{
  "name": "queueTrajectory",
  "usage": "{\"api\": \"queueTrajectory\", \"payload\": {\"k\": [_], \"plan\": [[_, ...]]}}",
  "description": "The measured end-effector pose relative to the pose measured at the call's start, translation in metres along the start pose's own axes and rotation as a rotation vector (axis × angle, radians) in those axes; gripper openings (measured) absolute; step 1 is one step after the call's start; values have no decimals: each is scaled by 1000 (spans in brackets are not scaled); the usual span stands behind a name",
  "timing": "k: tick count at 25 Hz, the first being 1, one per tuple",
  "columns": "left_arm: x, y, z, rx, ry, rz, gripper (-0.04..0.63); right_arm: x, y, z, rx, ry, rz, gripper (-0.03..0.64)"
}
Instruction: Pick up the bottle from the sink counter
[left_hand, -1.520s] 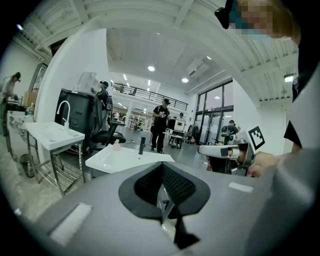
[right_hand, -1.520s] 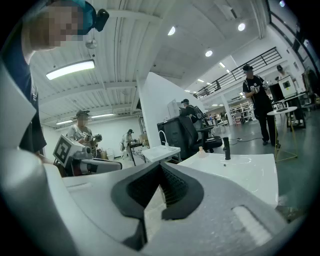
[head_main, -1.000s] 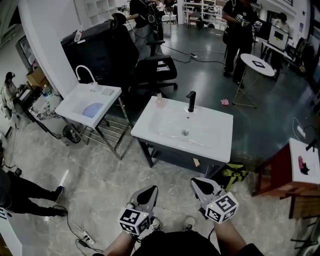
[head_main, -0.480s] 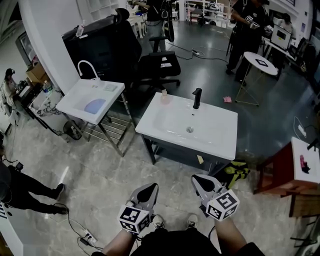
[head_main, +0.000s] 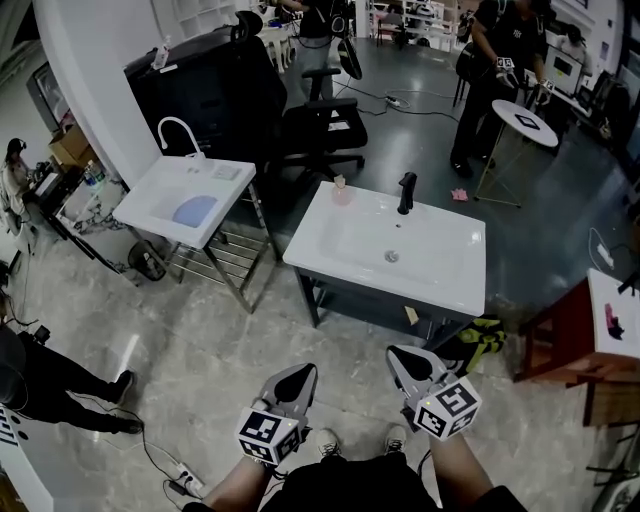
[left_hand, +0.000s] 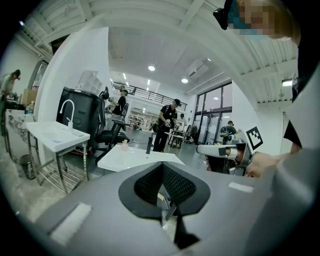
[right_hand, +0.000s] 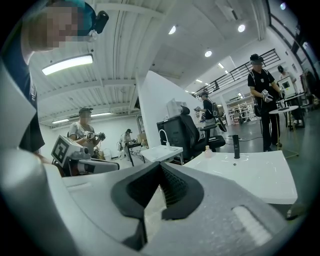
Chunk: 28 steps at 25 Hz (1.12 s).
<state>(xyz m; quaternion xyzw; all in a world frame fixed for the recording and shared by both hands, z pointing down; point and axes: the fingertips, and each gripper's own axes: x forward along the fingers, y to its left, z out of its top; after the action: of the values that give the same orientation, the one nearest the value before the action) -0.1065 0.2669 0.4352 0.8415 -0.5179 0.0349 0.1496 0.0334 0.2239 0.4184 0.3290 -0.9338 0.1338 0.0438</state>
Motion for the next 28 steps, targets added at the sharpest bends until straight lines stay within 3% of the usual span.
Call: {"api": "queueTrajectory", "payload": {"k": [14,28], "plan": [[-11,29,4,11,-4,-21,3,24,19,3,-8,-25,-21,0],[43,38,25,9,-16,52,3,59,-41,39,-35,-31,53,0]]}}
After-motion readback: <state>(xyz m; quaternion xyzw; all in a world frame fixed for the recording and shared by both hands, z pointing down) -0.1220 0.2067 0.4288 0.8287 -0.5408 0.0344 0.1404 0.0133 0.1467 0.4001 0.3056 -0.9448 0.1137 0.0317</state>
